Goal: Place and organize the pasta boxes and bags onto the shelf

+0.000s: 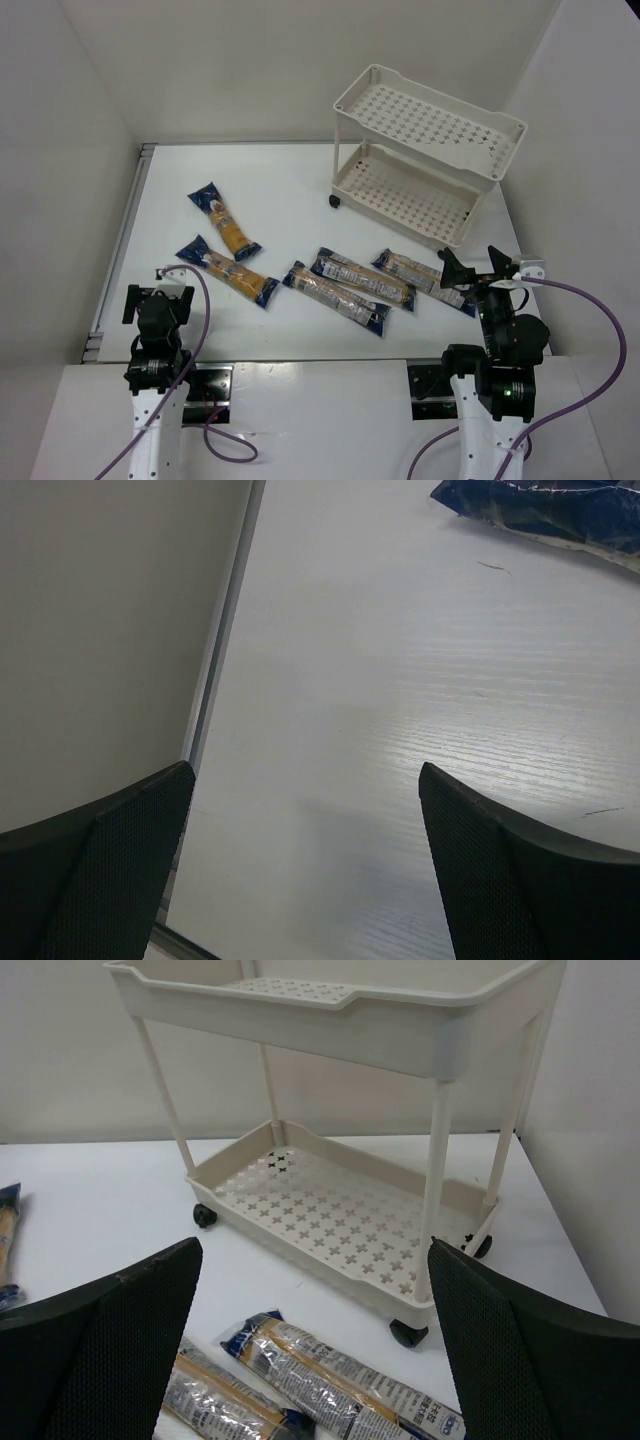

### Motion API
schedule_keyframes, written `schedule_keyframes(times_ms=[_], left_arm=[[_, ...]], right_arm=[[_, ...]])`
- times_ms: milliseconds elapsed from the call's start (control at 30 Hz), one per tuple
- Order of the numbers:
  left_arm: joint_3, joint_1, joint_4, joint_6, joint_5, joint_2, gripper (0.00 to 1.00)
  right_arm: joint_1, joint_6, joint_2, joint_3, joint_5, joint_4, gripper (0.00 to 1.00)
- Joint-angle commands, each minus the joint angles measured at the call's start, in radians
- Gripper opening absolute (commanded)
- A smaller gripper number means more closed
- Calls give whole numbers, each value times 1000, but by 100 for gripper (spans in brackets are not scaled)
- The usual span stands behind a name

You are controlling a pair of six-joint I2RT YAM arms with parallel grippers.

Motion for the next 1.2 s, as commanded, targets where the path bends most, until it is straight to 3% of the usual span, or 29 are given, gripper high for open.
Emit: schedule_keyframes(times_ms=[0, 133, 400, 567, 700, 733, 800, 833, 867, 933, 1000, 1033, 1067, 1100, 1167], left_arm=[[22, 7, 12, 12, -16, -24, 100], [22, 7, 3, 12, 6, -24, 100], [44, 7, -42, 172, 194, -24, 100], [44, 7, -42, 193, 204, -24, 100], [44, 7, -71, 377, 303, -24, 100], [53, 7, -88, 479, 369, -24, 100], [53, 7, 14, 467, 290, -24, 100], [44, 7, 202, 466, 126, -24, 100], [44, 7, 275, 523, 66, -11, 100], [117, 7, 311, 549, 35, 29, 100], [354, 7, 245, 435, 99, 197, 100], [454, 7, 213, 355, 99, 291, 100], [566, 7, 185, 262, 75, 506, 100], [801, 7, 147, 50, 66, 614, 100], [979, 7, -15, -110, 154, 820, 100]], right_arm=[[-8, 14, -6, -6, 5, 52, 98], [-8, 14, -6, -6, 5, 52, 98], [-8, 14, 3, -6, 5, 52, 98], [-8, 14, 23, -6, 5, 52, 98], [-8, 3, 61, -6, -27, 70, 98], [-8, -10, 78, -6, -38, 70, 98], [-8, -123, 162, 24, -107, 70, 98], [-8, -173, 203, 44, -132, 48, 98], [-8, -216, 259, 114, -152, 17, 98], [-8, -321, 502, 228, -207, -92, 98], [-8, -426, 665, 397, -277, -285, 98], [9, -504, 746, 432, -308, -323, 98], [31, -524, 756, 471, -299, -336, 98], [60, -541, 756, 480, -266, -336, 98], [150, -609, 797, 507, -141, -353, 98]])
